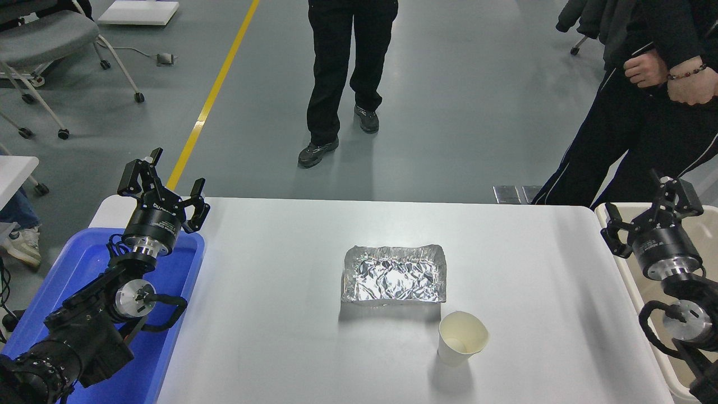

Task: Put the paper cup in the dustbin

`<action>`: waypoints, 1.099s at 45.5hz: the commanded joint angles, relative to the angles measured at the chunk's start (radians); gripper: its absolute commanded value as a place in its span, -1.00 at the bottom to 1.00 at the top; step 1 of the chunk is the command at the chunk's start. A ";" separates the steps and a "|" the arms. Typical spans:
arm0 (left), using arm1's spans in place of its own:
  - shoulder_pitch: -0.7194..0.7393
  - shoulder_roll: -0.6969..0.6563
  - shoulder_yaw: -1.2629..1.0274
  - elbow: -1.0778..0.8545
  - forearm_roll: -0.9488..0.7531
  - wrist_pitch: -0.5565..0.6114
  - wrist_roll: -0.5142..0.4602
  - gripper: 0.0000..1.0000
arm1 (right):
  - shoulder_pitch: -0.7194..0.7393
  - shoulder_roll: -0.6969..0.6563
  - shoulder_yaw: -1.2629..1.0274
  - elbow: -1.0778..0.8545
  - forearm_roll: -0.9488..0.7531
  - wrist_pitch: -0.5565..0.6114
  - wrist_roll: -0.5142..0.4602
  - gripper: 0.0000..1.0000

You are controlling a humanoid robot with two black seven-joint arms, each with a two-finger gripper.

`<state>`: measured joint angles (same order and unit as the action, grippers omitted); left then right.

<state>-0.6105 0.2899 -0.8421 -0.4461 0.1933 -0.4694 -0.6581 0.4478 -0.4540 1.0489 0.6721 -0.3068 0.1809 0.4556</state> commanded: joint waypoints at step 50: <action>0.000 0.000 0.000 0.000 0.000 0.000 0.000 1.00 | 0.856 -0.258 -1.296 0.044 -0.028 0.109 -0.012 0.99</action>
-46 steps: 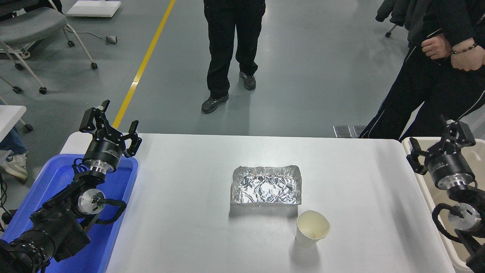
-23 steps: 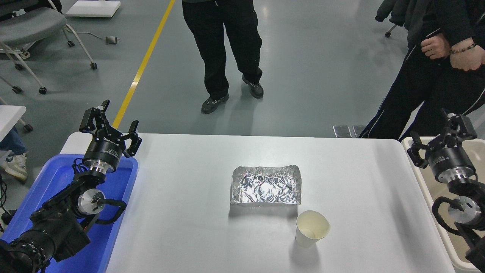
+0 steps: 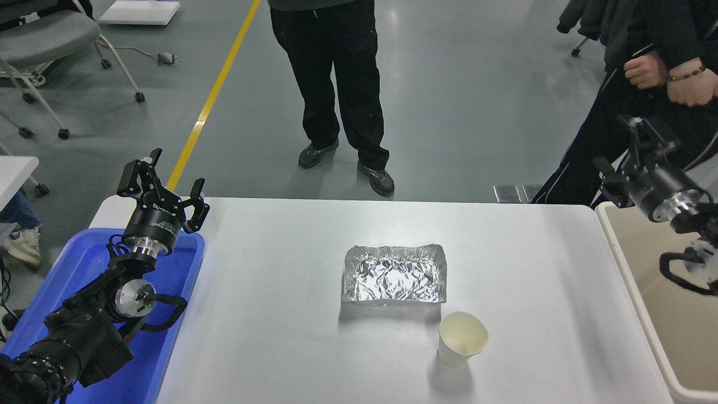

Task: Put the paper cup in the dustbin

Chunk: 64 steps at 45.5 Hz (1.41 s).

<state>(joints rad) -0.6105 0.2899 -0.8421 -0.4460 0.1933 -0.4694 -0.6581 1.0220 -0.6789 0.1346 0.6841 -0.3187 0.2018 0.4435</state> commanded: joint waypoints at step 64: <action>0.000 0.000 0.000 0.000 0.000 0.000 0.000 1.00 | 0.552 0.378 -0.997 0.387 -0.738 0.254 0.001 0.99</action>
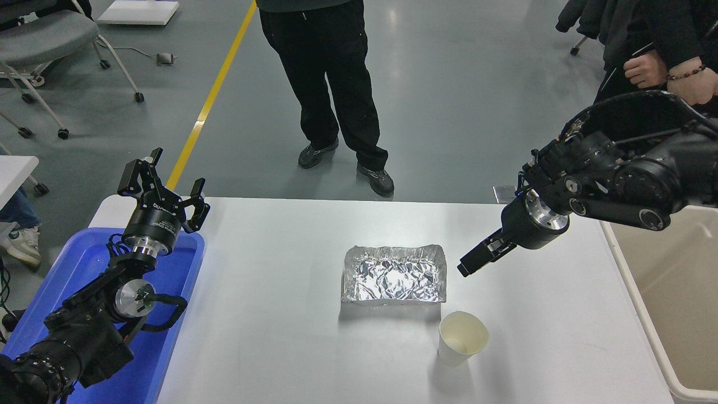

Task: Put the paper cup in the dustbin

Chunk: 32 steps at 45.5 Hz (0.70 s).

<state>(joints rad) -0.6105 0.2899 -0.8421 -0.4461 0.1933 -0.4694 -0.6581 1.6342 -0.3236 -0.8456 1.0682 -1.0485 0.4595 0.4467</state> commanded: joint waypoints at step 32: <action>0.000 0.000 0.000 0.000 0.000 0.000 0.000 1.00 | -0.240 0.074 0.057 -0.116 -0.007 -0.012 -0.002 0.99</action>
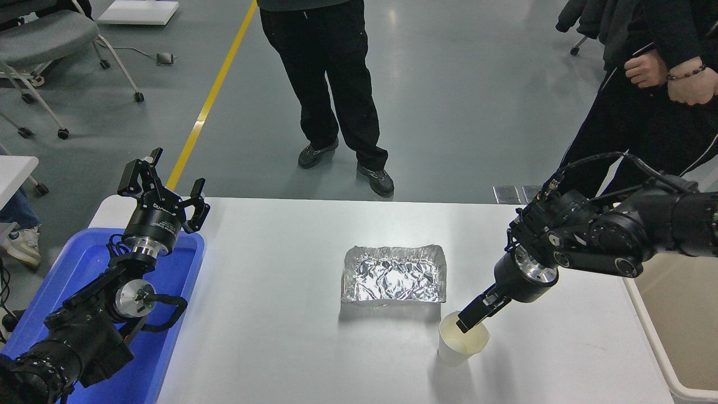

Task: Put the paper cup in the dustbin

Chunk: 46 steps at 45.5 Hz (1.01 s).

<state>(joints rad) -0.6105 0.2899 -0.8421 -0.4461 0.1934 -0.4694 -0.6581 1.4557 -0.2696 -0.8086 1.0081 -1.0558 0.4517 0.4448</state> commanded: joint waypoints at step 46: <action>0.000 0.000 0.000 0.000 0.000 0.000 0.000 1.00 | -0.112 0.006 0.028 -0.115 -0.010 -0.056 0.012 -1.00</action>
<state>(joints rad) -0.6105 0.2899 -0.8423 -0.4462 0.1933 -0.4694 -0.6581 1.3402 -0.2584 -0.7899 0.8969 -1.0671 0.4012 0.4551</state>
